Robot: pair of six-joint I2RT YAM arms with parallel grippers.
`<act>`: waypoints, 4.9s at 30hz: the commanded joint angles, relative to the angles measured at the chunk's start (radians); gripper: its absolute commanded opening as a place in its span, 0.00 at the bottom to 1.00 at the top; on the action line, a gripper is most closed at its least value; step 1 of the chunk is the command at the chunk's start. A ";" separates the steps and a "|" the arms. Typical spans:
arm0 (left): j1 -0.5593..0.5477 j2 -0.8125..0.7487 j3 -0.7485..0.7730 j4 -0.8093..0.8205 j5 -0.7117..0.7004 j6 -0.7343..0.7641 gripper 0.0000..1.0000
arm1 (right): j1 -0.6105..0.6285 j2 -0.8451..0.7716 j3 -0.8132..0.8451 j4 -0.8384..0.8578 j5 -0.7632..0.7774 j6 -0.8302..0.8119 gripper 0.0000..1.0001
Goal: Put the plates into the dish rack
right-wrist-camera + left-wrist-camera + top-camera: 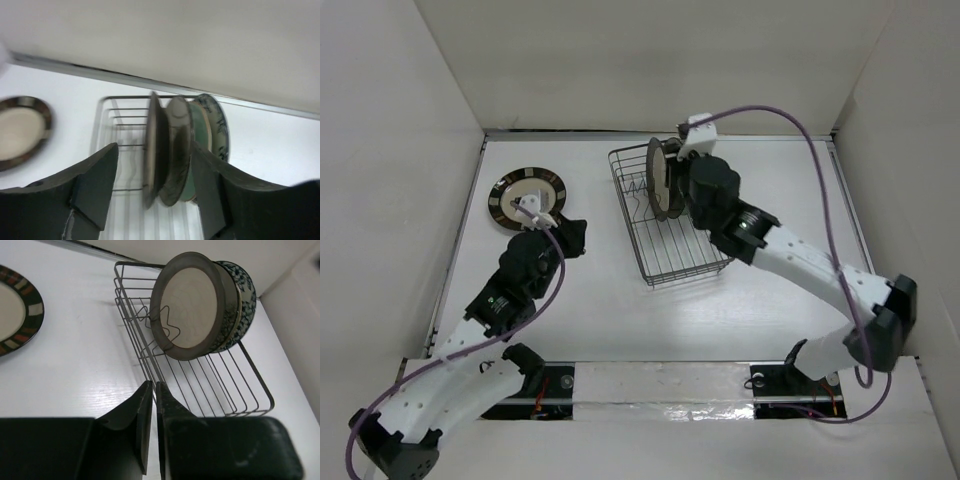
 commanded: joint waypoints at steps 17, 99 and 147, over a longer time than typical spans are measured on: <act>0.901 0.362 -0.091 0.246 0.451 -0.354 0.62 | -0.098 -0.655 -0.681 0.293 -0.380 0.243 0.34; 0.888 0.318 -0.151 0.875 0.778 -0.636 0.00 | -0.098 -0.401 -0.430 0.141 -0.748 0.294 0.83; 0.739 0.273 -0.181 0.977 1.216 -0.632 0.60 | -0.299 -0.155 -0.204 0.232 -1.068 0.487 0.00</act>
